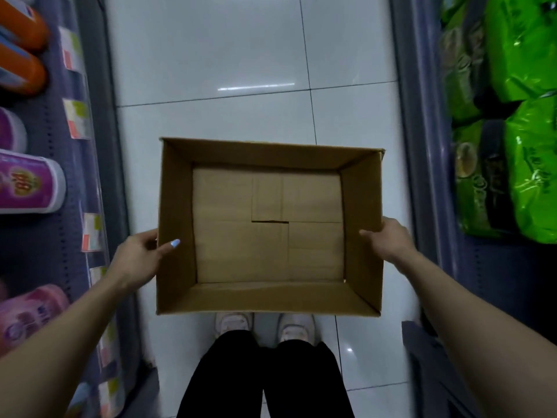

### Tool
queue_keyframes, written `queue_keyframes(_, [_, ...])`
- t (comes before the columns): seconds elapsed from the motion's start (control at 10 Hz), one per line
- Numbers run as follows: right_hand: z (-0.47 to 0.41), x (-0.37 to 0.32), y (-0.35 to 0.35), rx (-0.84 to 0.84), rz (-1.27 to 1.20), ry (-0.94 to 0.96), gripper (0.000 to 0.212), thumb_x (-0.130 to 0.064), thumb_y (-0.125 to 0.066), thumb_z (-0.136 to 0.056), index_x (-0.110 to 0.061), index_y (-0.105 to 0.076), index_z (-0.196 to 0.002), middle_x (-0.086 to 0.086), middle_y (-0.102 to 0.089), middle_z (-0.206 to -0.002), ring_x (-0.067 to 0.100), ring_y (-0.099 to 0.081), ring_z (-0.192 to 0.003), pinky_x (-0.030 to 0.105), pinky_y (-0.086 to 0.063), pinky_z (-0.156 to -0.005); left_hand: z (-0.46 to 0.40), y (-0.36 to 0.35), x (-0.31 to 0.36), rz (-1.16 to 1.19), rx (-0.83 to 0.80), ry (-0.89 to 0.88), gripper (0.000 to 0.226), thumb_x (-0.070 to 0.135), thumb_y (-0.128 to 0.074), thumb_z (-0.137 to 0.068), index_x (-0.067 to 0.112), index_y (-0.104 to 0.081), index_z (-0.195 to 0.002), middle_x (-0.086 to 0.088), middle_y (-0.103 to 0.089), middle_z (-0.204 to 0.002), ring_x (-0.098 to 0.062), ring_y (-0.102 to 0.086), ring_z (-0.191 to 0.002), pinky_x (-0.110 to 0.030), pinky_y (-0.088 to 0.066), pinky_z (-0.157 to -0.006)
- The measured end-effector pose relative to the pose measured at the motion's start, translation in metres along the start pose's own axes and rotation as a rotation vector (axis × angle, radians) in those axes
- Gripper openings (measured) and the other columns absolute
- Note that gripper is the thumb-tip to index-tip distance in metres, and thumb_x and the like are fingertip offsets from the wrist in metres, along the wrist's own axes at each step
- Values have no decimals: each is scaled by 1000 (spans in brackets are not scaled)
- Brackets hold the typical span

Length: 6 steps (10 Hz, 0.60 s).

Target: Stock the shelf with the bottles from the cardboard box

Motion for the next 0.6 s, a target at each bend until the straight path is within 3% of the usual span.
queue_keyframes(0.2, [-21,9,-6,31,15,-32,40,-19,-51,-94,-10,-49,-133,14,-57,-133,36,-54,-120,49,-44,-103,-23,-22,-5,4,-74,55,51,27,-53,-95,12,-44,-142,-16,-54,-140,-37,-54,-125,-53,-44,-104])
queue_keyframes(0.4, [-12,8,0,14,-14,-18,42,-14,-51,-93,-15,-46,-135,12,-62,-125,32,-62,-107,46,-51,-94,-21,-32,-3,139,-167,102,60,27,-56,-95,17,-32,-149,-14,-48,-145,-33,-52,-124,-45,-41,-103])
queue_keyframes(0.5, [17,6,7,20,-45,-41,56,-17,-54,-92,-14,-32,-143,16,-56,-132,34,-59,-111,46,-49,-97,-4,-14,3,37,-98,46,66,31,-58,-93,16,-29,-150,-13,-48,-146,-33,-50,-129,-45,-40,-108])
queue_keyframes(0.6, [66,-6,19,-41,79,-49,56,-17,-58,-88,-7,-37,-139,19,-55,-132,35,-55,-117,41,-46,-99,49,-3,13,-142,-127,40,59,31,-60,-92,11,-42,-144,-14,-60,-134,-28,-59,-120,-33,-43,-100])
Point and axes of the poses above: each hand's wrist, its own z-axis away from the middle knuckle, its own y-axis out of the back of the hand, x = y × z, the point moved 10 cm from there along -z, towards the middle knuckle
